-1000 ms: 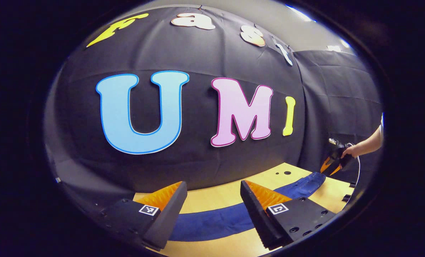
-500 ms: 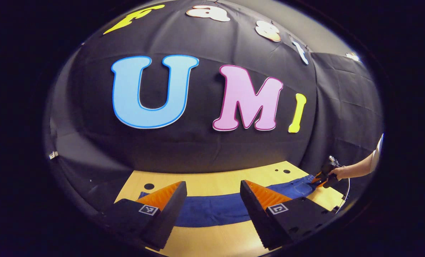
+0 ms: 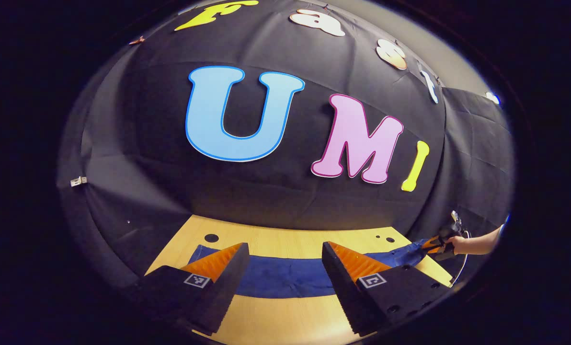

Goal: Grasp the waist and the cuffs of the jeans and fold them to make the two legs overlap; first hold the waist and fold one-third of the jeans toward the cuffs, then hold the cuffs and fold the remaining one-third in the same direction to finish folding.

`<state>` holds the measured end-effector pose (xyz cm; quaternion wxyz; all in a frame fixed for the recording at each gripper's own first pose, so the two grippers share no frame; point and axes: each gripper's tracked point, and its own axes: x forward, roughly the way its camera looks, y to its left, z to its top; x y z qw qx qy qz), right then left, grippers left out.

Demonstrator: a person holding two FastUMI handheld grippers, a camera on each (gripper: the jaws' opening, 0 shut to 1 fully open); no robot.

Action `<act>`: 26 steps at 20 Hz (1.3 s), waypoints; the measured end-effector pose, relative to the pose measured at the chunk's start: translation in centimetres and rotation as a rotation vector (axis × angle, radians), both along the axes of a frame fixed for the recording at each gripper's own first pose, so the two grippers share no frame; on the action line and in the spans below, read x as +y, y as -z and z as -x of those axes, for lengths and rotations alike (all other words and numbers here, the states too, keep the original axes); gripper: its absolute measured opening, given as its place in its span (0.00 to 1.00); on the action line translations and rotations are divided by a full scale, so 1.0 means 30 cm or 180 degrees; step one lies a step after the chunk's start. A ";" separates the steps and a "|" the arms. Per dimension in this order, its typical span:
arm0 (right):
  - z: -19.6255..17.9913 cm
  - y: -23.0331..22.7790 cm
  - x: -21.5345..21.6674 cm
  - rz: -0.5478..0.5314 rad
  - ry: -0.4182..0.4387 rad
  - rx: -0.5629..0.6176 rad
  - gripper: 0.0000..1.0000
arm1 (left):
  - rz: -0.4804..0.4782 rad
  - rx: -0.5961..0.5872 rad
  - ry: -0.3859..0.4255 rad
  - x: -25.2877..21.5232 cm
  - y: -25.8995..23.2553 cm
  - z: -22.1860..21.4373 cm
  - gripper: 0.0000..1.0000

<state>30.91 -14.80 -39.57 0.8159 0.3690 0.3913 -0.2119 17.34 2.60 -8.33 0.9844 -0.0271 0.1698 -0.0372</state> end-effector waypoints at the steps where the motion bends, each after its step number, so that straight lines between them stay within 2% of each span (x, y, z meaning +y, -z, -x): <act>1: -0.023 -0.108 0.044 0.0082 -0.0148 -0.0158 0.21 | -0.0022 -0.0032 0.0033 0.017 -0.019 0.007 0.96; 5: -0.165 -0.488 0.352 0.0380 -0.0796 -0.0744 0.21 | 0.0089 -0.0100 0.0075 0.085 -0.074 0.044 0.96; 8: -0.187 -0.655 0.707 0.0459 -0.1386 -0.1054 0.21 | 0.0182 -0.0076 0.0082 0.136 -0.075 0.080 0.96; 9: -0.178 -0.656 0.884 0.0495 -0.1649 -0.1103 0.21 | 0.0209 -0.0048 0.0105 0.146 -0.073 0.095 0.96; 11: -0.147 -0.568 1.176 0.0512 -0.2131 -0.1057 0.20 | 0.0196 0.0020 0.0104 0.185 -0.049 0.130 0.96; 14: -0.065 -0.265 1.524 0.0628 -0.2912 -0.0635 0.21 | 0.0079 0.0205 0.0037 0.248 0.027 0.174 0.96; 16: -0.016 -0.102 1.662 0.0817 -0.3313 -0.0442 0.21 | 0.0029 0.0356 -0.0026 0.286 0.068 0.216 0.96; 17: 0.031 -0.025 1.670 0.0901 -0.3486 -0.0363 0.22 | 0.0018 0.0417 -0.0048 0.301 0.081 0.233 0.96; 19: 0.065 0.024 1.731 0.1052 -0.3742 -0.0307 0.22 | 0.0050 0.0510 -0.0103 0.325 0.104 0.257 0.96; 20: 0.085 0.037 1.764 0.1008 -0.3851 -0.0315 0.24 | 0.0086 0.0550 -0.0130 0.339 0.124 0.265 0.96; 21: 0.111 0.029 1.801 0.0826 -0.3977 -0.0349 0.23 | 0.0127 0.0594 -0.0159 0.350 0.139 0.263 0.96; 22: 0.132 0.010 1.820 0.0654 -0.4055 -0.0359 0.46 | 0.0171 0.0634 -0.0187 0.364 0.157 0.258 0.96; 24: 0.143 -0.041 1.824 0.0390 -0.4093 -0.0401 0.72 | 0.0307 0.0745 -0.0232 0.388 0.206 0.230 0.96; 25: 0.148 -0.088 1.831 0.0241 -0.4081 -0.0454 0.76 | 0.0375 0.0831 -0.0257 0.401 0.236 0.207 0.96; 26: 0.155 -0.127 1.830 0.0064 -0.4042 -0.0550 0.93 | 0.0431 0.0934 -0.0280 0.419 0.275 0.184 0.96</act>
